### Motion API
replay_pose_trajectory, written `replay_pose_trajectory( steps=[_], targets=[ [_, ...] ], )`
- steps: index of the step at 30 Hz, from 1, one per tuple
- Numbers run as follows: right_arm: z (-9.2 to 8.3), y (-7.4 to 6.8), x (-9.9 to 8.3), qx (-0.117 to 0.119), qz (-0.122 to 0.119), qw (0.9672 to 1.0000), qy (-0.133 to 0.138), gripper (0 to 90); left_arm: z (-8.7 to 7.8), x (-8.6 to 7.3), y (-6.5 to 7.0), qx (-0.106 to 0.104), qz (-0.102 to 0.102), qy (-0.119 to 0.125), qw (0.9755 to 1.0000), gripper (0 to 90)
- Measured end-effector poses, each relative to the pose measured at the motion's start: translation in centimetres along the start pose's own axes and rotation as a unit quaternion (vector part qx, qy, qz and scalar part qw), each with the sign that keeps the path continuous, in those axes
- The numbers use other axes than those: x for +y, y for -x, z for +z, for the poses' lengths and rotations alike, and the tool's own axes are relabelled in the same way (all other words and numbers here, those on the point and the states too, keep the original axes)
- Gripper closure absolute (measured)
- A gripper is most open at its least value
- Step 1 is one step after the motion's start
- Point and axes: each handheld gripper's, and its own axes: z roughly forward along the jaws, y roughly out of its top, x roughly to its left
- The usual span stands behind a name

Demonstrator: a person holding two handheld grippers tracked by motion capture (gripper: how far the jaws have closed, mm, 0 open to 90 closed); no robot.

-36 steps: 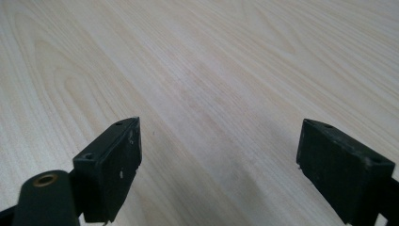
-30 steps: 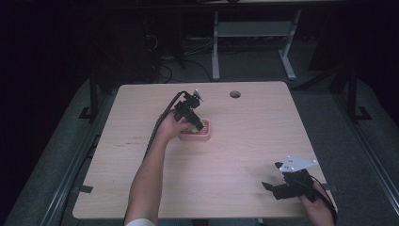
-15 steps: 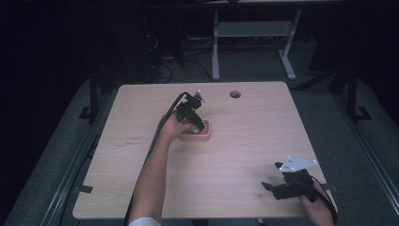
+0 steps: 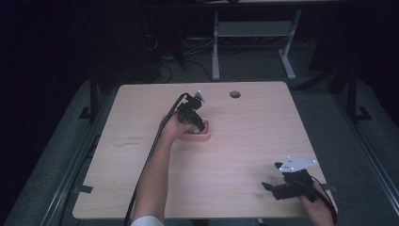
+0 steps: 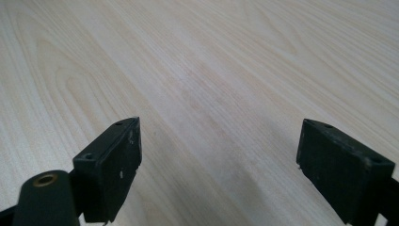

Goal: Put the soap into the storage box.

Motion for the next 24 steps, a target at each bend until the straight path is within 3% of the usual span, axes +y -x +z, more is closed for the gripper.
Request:
replay_pose_trajectory(
  steps=[10, 18, 24],
  targets=[
    [0.03, 0.00, 0.01, 0.001, -0.003, 1.0000, 0.000, 14.0, 0.28, 0.04, 0.31, 0.010, 0.003, -0.003, 0.9999, 26.6],
    [0.01, 0.00, 0.00, 0.001, -0.001, 1.0000, 0.000, 14.0, 0.33, 0.10, 0.68, 0.029, 0.020, -0.007, 0.9993, 26.2],
    [0.03, 0.00, 0.02, 0.001, -0.003, 1.0000, 0.000, 14.0, -0.22, 0.05, 0.68, 0.028, 0.021, 0.004, 0.9994, 24.9]
  ],
)
